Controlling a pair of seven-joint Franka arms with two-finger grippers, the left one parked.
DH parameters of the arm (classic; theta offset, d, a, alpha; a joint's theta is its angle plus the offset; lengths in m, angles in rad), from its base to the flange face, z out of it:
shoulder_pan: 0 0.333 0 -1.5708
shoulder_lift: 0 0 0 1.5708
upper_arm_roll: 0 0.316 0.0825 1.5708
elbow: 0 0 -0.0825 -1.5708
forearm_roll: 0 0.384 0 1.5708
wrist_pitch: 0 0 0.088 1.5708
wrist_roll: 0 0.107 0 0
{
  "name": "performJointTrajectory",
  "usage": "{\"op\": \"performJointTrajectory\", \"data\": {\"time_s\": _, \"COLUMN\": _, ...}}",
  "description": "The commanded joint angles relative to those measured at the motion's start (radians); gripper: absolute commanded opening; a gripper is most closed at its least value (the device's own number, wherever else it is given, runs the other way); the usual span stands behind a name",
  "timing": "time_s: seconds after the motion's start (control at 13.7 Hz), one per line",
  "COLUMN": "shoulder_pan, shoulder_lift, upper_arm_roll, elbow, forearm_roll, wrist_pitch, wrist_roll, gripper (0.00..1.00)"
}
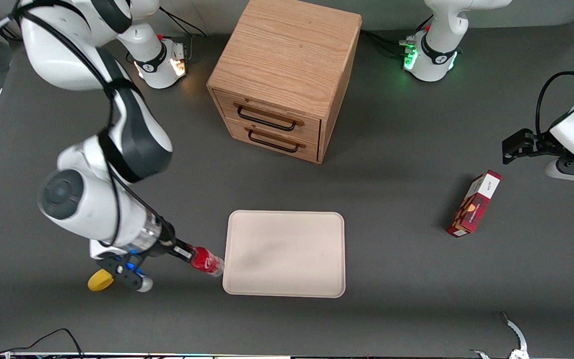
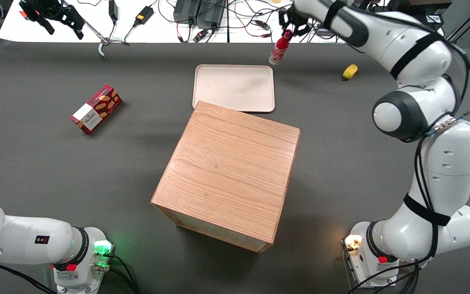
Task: Place coke bottle on tray
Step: 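Lift the bottle and carry it with the right gripper to the tray, then lower the bottle onto the cream tray and open the right gripper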
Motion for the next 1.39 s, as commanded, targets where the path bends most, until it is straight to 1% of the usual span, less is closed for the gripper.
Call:
{"op": "performJointTrajectory", "data": {"time_s": 0.0, "shoulder_pan": 0.037, "shoulder_lift": 0.107, "upper_arm_roll": 0.007, "elbow": 0.073, "forearm_roll": -0.068, "wrist_pitch": 0.082, "wrist_roll": 0.11, "gripper": 0.0}}
{"op": "performJointTrajectory", "data": {"time_s": 0.37, "shoulder_pan": 0.056, "shoulder_lift": 0.149, "upper_arm_roll": 0.008, "elbow": 0.056, "forearm_roll": -0.072, "wrist_pitch": 0.116, "wrist_roll": 0.141, "gripper": 0.0}}
{"op": "performJointTrajectory", "data": {"time_s": 0.51, "shoulder_pan": 0.056, "shoulder_lift": 0.149, "upper_arm_roll": 0.008, "elbow": 0.045, "forearm_roll": -0.088, "wrist_pitch": 0.118, "wrist_roll": 0.141, "gripper": 0.0}}
{"op": "performJointTrajectory", "data": {"time_s": 0.59, "shoulder_pan": 0.054, "shoulder_lift": 0.149, "upper_arm_roll": 0.008, "elbow": 0.045, "forearm_roll": -0.089, "wrist_pitch": 0.119, "wrist_roll": 0.14, "gripper": 0.93}}
{"op": "performJointTrajectory", "data": {"time_s": 0.66, "shoulder_pan": 0.054, "shoulder_lift": 0.149, "upper_arm_roll": 0.008, "elbow": 0.042, "forearm_roll": -0.092, "wrist_pitch": 0.119, "wrist_roll": 0.14, "gripper": 1.0}}
{"op": "performJointTrajectory", "data": {"time_s": 0.88, "shoulder_pan": 0.053, "shoulder_lift": 0.143, "upper_arm_roll": 0.01, "elbow": 0.044, "forearm_roll": -0.091, "wrist_pitch": 0.118, "wrist_roll": 0.138, "gripper": 1.0}}
{"op": "performJointTrajectory", "data": {"time_s": 1.02, "shoulder_pan": 0.047, "shoulder_lift": 0.119, "upper_arm_roll": 0.01, "elbow": 0.044, "forearm_roll": -0.091, "wrist_pitch": 0.09, "wrist_roll": 0.137, "gripper": 1.0}}
{"op": "performJointTrajectory", "data": {"time_s": 1.17, "shoulder_pan": 0.041, "shoulder_lift": 0.053, "upper_arm_roll": 0.022, "elbow": 0.044, "forearm_roll": -0.092, "wrist_pitch": 0.006, "wrist_roll": 0.131, "gripper": 1.0}}
{"op": "performJointTrajectory", "data": {"time_s": 1.32, "shoulder_pan": 0.027, "shoulder_lift": -0.06, "upper_arm_roll": 0.066, "elbow": 0.013, "forearm_roll": -0.133, "wrist_pitch": -0.086, "wrist_roll": 0.1, "gripper": 1.0}}
